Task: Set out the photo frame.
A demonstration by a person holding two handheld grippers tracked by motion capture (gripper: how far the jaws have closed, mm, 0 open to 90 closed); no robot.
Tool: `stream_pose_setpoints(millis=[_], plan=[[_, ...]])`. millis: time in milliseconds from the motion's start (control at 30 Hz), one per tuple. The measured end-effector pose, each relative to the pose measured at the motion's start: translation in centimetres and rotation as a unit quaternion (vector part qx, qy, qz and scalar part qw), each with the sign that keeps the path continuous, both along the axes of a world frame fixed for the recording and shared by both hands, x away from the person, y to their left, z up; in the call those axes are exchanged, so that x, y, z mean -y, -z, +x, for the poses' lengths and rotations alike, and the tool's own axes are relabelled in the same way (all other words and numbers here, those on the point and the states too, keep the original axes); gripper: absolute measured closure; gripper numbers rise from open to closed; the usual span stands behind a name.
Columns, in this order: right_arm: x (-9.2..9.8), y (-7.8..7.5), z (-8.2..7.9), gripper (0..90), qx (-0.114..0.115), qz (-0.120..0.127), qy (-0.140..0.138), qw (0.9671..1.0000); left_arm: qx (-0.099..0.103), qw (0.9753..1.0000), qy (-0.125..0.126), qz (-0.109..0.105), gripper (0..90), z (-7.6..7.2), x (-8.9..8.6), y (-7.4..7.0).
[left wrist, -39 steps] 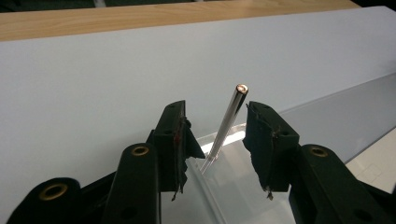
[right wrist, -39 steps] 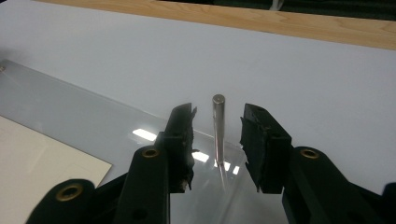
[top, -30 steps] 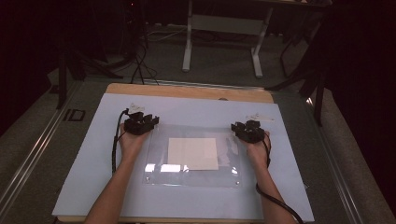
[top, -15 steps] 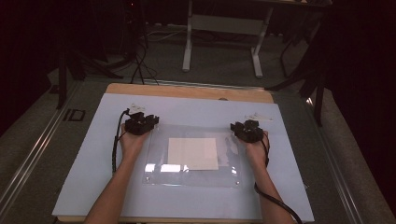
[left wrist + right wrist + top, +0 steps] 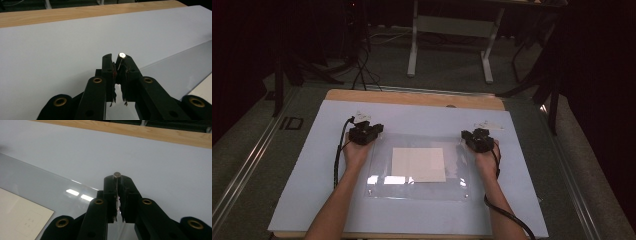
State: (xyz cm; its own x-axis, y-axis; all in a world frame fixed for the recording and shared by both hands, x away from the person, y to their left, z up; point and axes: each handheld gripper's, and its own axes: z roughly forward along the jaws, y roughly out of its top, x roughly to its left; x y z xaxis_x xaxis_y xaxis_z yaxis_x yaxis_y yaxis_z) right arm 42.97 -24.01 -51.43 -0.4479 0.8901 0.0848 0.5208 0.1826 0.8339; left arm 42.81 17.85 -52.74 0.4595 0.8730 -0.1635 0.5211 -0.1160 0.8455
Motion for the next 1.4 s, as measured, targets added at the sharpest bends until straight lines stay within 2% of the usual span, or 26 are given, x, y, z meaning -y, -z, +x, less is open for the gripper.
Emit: stream_pose_setpoints(millis=[200,567,700,733,767,933,1067,1167,1400], plan=[[0.05,0.04,-0.02,84.0,0.000,0.002,0.000,1.0000,0.000,1.0000,-0.006,-0.006,81.8,-0.02,0.06,0.05],[0.12,0.04,-0.08,83.6,0.005,0.003,-0.002,1.0000,0.018,0.9996,-0.011,-0.019,81.7,-0.20,0.08,0.28],[0.13,0.07,-0.14,83.4,0.010,0.009,-0.001,0.9999,0.020,0.9995,-0.012,-0.020,82.0,-0.23,0.07,0.31],[0.14,0.09,-0.14,83.3,0.011,0.009,-0.001,0.9999,0.026,0.9994,-0.015,-0.020,82.0,-0.35,0.11,0.32],[0.18,0.12,-0.09,83.3,0.012,0.012,-0.001,0.9999,0.027,0.9992,-0.015,-0.026,81.8,-0.37,0.07,0.38],[0.35,0.13,0.02,83.6,0.007,0.018,-0.005,0.9998,0.030,0.9989,-0.014,-0.031,82.1,-0.41,-0.04,0.49],[0.31,0.00,0.09,84.0,0.003,0.012,-0.005,0.9999,0.024,0.9989,-0.015,-0.037,82.5,-0.28,-0.15,0.49],[0.36,-0.05,0.14,83.9,-0.004,0.017,-0.004,0.9998,0.010,0.9986,-0.014,-0.049,82.1,-0.09,-0.33,0.42],[0.43,-0.25,0.34,84.0,-0.018,0.017,-0.005,0.9997,-0.009,0.9988,0.002,-0.048,82.1,0.37,-0.72,0.12]])
